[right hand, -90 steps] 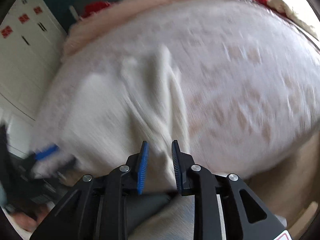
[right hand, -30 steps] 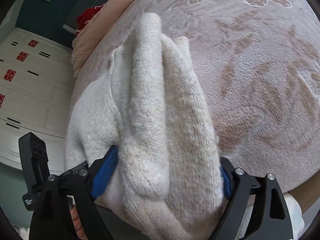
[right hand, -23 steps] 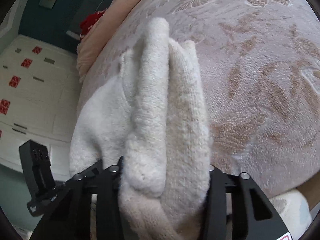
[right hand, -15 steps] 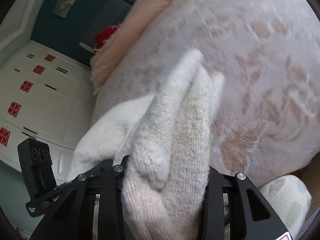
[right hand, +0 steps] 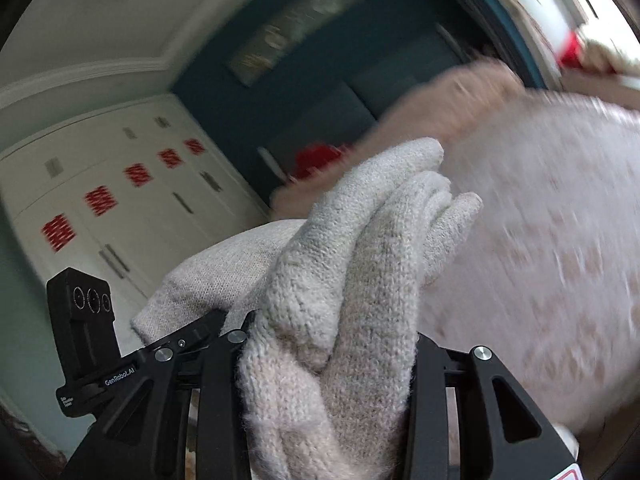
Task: Fold small clothes
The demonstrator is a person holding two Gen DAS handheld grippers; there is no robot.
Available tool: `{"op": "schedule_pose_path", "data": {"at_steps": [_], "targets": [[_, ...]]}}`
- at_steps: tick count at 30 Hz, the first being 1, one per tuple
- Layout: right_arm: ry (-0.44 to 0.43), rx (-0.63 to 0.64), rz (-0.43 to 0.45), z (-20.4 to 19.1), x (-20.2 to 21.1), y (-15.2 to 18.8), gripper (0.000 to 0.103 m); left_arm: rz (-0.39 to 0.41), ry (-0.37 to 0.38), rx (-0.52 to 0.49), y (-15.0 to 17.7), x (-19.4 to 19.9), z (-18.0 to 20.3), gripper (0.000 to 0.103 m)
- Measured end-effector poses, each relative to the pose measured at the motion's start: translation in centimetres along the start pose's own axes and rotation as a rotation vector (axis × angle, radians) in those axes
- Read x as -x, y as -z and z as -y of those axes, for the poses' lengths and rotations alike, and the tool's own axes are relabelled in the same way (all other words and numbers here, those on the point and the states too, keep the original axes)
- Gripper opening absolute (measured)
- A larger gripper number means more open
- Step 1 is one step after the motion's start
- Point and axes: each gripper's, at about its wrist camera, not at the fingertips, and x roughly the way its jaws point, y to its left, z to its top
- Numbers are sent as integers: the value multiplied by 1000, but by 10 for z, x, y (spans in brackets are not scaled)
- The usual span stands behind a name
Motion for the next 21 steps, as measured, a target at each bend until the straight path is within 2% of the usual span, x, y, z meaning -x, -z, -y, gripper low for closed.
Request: {"op": "schedule_pose_path", "data": {"at_steps": [9,14,17,19,20,21], "targets": [[-171,230,143,-126,1,-53,35,315,-63,-114,-62,127,-15,44],[-233,292,167,-168,-22,-70,36,417,-104,-157,-76,163,-37,45],[-246,291,138,-173,-54,-65,37,430,-130,-153,-73,164,-59,47],[-223,280,89,-161,-86,-53,39,397,-144,-124,-65,149,-83,50],[-214,259,52,-152,-103,-46,41,371,-150,-101,-58,137,-99,54],[-199,230,8,-139,-121,-35,47,340,-158,-73,-48,123,-114,60]]}}
